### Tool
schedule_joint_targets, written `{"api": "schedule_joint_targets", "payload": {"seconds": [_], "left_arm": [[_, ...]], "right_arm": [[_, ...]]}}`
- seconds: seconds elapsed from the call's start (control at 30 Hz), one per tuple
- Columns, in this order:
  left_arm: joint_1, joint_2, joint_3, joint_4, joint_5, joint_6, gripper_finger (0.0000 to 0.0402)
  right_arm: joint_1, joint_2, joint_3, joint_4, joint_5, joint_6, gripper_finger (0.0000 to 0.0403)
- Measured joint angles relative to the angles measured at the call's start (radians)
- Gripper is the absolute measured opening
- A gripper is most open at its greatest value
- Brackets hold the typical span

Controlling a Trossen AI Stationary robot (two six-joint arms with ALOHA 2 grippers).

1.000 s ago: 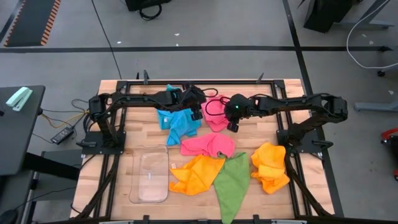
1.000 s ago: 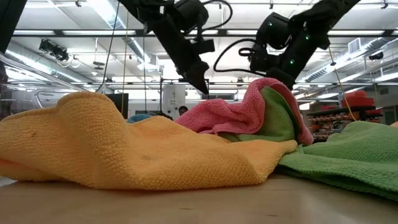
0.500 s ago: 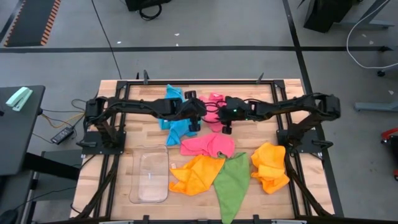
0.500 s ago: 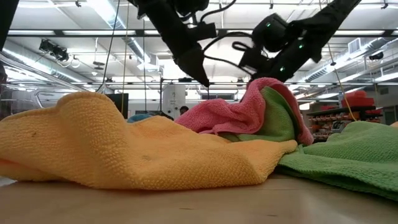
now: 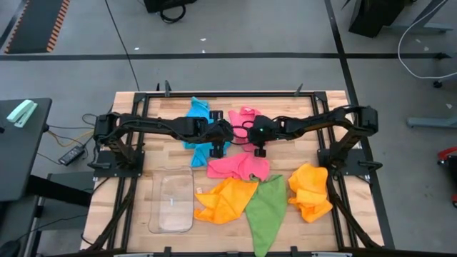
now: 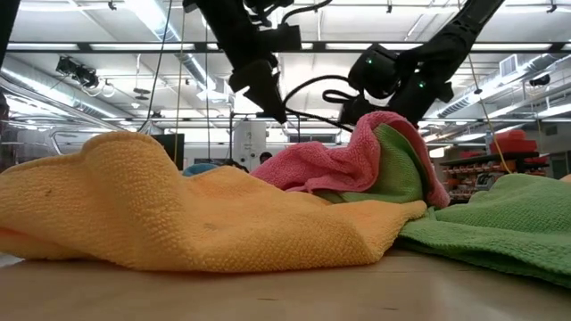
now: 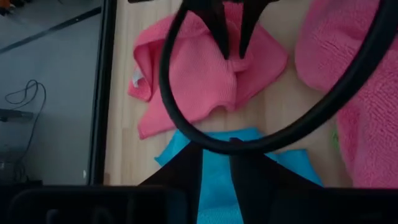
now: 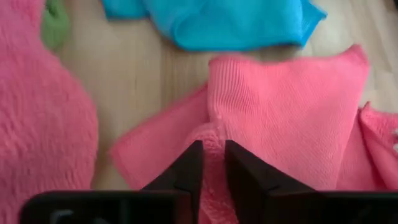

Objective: Fold microfiber towels
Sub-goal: Fold the top pink microfiber cloth

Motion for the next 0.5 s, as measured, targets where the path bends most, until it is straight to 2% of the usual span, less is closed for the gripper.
{"api": "schedule_joint_targets", "payload": {"seconds": [0.17,0.5], "left_arm": [[0.001,0.000,0.000,-0.001,-0.001,0.042,0.0077],[-0.011,0.001,0.000,-0.004,0.000,0.054,0.0058]], "right_arm": [[-0.005,-0.014,0.000,-0.073,0.005,-0.041,0.0010],[-0.064,-0.246,0.000,-0.211,0.100,-0.092,0.0006]]}}
